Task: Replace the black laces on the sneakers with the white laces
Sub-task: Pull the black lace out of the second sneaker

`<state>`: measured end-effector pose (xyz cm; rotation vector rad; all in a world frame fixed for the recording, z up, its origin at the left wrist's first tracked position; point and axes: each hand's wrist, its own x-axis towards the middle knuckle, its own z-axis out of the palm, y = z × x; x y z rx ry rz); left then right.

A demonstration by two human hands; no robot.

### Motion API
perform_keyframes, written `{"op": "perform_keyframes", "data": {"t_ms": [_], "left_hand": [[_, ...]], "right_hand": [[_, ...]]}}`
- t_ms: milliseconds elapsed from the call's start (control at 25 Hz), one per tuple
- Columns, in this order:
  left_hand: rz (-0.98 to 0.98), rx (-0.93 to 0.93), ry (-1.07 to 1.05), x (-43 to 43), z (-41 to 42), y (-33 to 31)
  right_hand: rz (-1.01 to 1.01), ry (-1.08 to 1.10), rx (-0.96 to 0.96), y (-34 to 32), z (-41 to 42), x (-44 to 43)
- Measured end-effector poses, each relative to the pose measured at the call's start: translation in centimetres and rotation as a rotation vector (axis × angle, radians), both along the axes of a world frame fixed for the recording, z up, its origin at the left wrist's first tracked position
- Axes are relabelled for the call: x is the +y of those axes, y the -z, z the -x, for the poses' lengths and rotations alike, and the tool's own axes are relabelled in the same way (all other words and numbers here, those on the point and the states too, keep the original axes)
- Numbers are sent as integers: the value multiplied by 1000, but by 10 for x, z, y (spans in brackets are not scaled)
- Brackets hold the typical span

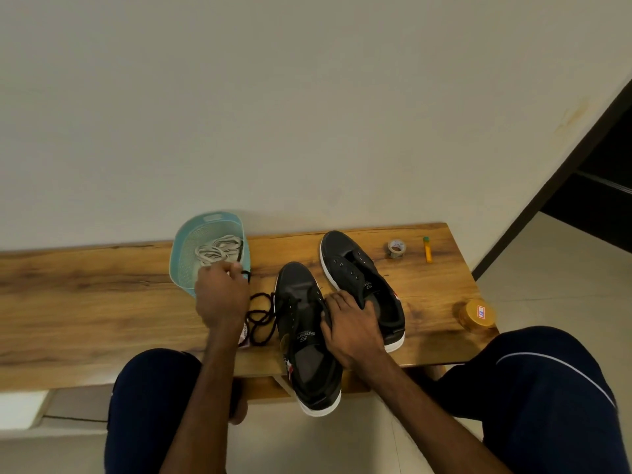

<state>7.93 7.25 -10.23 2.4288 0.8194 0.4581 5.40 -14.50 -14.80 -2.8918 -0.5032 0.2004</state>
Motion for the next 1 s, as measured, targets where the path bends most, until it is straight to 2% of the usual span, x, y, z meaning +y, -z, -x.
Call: {"op": "perform_keyframes", "data": {"t_ms": [80,160,280,360,480,560,680,760,880,1000], "left_hand": [[30,155,64,-1,11,6],[99,307,173,-20,27,15],[95,355,278,-52,50,23],[84,368,322,-67,61,29],[180,354,308,-80,68,39],[252,315,287,-84,73,45],[319,332,302,-87,81,55],[335,355,322,-86,83,59],[245,388,330,-86,83,59],[191,416,301,-86,84,56]], "right_hand": [[-76,9,30,-2,0,3],[-257,52,84,-6,-3,7],[-379,104,45,-11,-13,17],[-345,161,-45,-14,-20,26],[-70,126,-259,-16,-33,38],[-1,31,-139,-17,-45,49],[-33,23,228,-10,-64,59],[-135,46,346,-4,-70,57],[-289,97,460,-6,-75,51],[-588,235,632,-27,-72,47]]}}
